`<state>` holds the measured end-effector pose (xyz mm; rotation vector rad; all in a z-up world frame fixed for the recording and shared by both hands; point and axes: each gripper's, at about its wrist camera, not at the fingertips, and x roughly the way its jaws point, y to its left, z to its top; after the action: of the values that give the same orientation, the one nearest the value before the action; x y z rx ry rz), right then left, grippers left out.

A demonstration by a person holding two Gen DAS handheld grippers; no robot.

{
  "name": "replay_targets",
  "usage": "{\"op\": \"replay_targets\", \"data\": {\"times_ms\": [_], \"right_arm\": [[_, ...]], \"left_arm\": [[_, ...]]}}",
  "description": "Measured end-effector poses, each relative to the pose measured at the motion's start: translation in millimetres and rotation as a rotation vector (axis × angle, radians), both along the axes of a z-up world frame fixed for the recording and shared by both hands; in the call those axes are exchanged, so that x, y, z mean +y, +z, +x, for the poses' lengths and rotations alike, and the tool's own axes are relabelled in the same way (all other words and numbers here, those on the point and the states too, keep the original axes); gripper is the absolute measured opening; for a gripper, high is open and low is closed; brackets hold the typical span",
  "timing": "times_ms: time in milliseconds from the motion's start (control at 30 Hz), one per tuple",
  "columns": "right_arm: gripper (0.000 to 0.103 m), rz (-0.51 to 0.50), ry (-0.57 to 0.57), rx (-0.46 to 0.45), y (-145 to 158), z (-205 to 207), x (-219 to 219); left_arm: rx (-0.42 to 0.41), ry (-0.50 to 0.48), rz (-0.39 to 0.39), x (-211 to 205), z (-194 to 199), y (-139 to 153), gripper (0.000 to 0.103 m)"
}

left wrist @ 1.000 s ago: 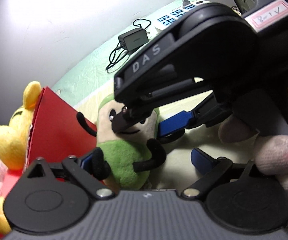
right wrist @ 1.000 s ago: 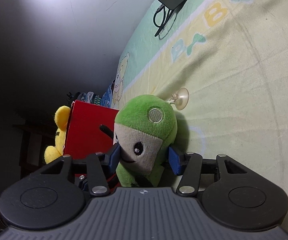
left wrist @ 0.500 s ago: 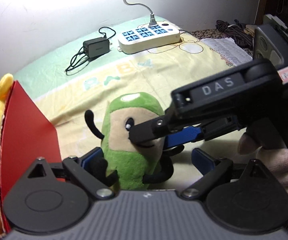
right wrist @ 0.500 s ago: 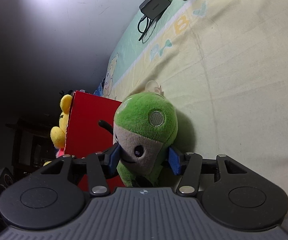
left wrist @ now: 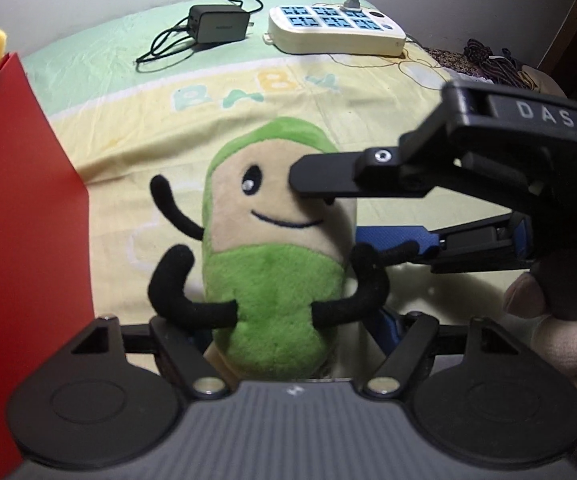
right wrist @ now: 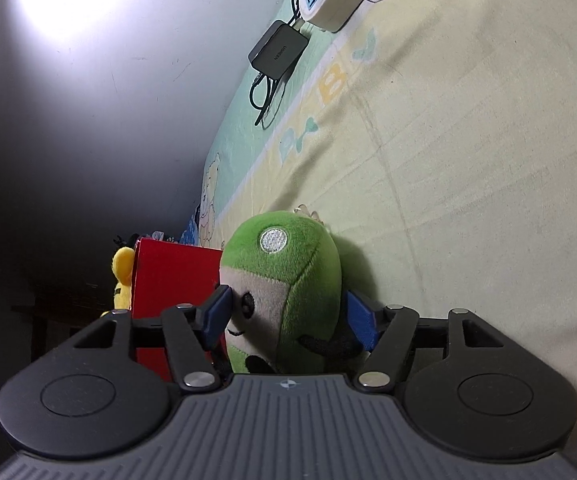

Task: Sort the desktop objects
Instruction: 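Close the right gripper on the green plush and lift it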

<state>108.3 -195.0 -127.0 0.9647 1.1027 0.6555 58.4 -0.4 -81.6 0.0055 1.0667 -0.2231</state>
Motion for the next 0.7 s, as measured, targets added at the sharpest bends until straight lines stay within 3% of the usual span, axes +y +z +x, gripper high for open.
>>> {"op": "replay_targets", "data": {"times_ms": [67,167,533,700], "right_arm": [[0.064,0.021,0.026,0.022,-1.1,-1.7,2.3],[0.061,-0.022,0.043,-0.026,9.1,-9.8,3.1],[0.058,0.012,0.012,-0.083,33.4,-55.4,-27.4],[0.058,0.027,-0.012,-0.188,58.5,-81.0,-30.0]], "left_arm": [[-0.017,-0.029,0.012,-8.9,-6.3,2.7,0.073],[-0.049,-0.072,0.059,-21.7,-17.6,6.5,0.073],[-0.118,-0.164,-0.004,-30.3,-57.8,35.2,0.073],[-0.186,-0.163,-0.029,-26.3,-71.4,61.9,0.073]]}}
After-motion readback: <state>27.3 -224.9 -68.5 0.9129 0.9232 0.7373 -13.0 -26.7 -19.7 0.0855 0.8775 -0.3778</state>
